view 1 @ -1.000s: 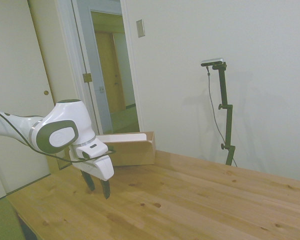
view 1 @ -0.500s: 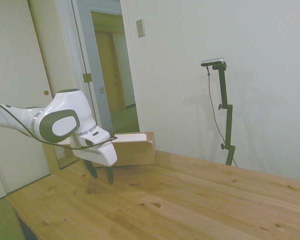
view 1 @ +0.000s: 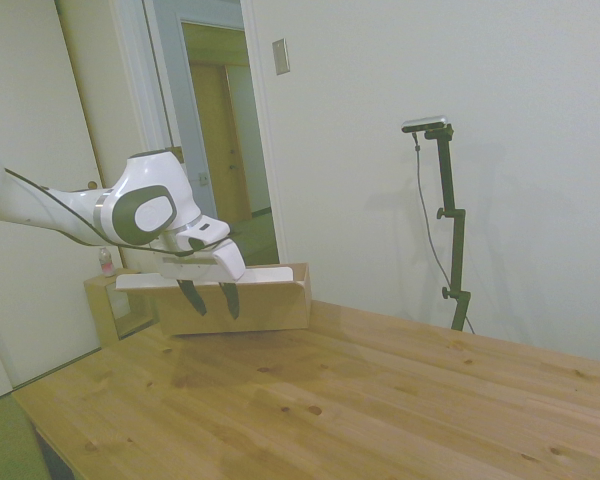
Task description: Close the box
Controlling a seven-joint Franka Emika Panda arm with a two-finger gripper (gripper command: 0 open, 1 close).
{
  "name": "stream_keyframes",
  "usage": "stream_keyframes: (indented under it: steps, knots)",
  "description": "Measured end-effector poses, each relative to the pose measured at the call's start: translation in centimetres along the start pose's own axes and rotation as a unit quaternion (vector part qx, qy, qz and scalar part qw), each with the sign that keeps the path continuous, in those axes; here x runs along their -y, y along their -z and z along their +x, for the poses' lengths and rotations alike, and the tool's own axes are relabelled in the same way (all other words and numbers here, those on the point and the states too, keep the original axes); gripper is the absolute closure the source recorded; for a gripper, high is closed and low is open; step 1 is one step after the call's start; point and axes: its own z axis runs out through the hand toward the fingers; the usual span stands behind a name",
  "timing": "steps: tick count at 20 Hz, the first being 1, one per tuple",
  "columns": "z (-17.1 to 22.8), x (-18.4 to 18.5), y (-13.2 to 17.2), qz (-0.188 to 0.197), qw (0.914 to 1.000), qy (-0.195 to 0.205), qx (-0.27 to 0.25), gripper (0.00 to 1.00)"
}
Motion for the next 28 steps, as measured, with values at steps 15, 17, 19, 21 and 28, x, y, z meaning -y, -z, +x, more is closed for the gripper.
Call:
stream_keyframes:
  steps: [15, 17, 19, 21, 28]
  knots:
    - [7.1, 13.7, 9.2, 0.034, 0.9962, 0.049, -0.064, 0.0]
    - [8.2, 15.1, 9.7, 0.04, 0.9953, 0.051, -0.072, 0.0]
    - [9.0, 16.4, 10.3, 0.045, 0.9942, 0.054, -0.081, 0.0]
    - [9.5, 17.3, 10.8, 0.045, 0.9937, 0.055, -0.087, 0.0]
    - [10.8, 17.7, 9.7, 0.041, 0.9935, 0.051, -0.093, 0.0]
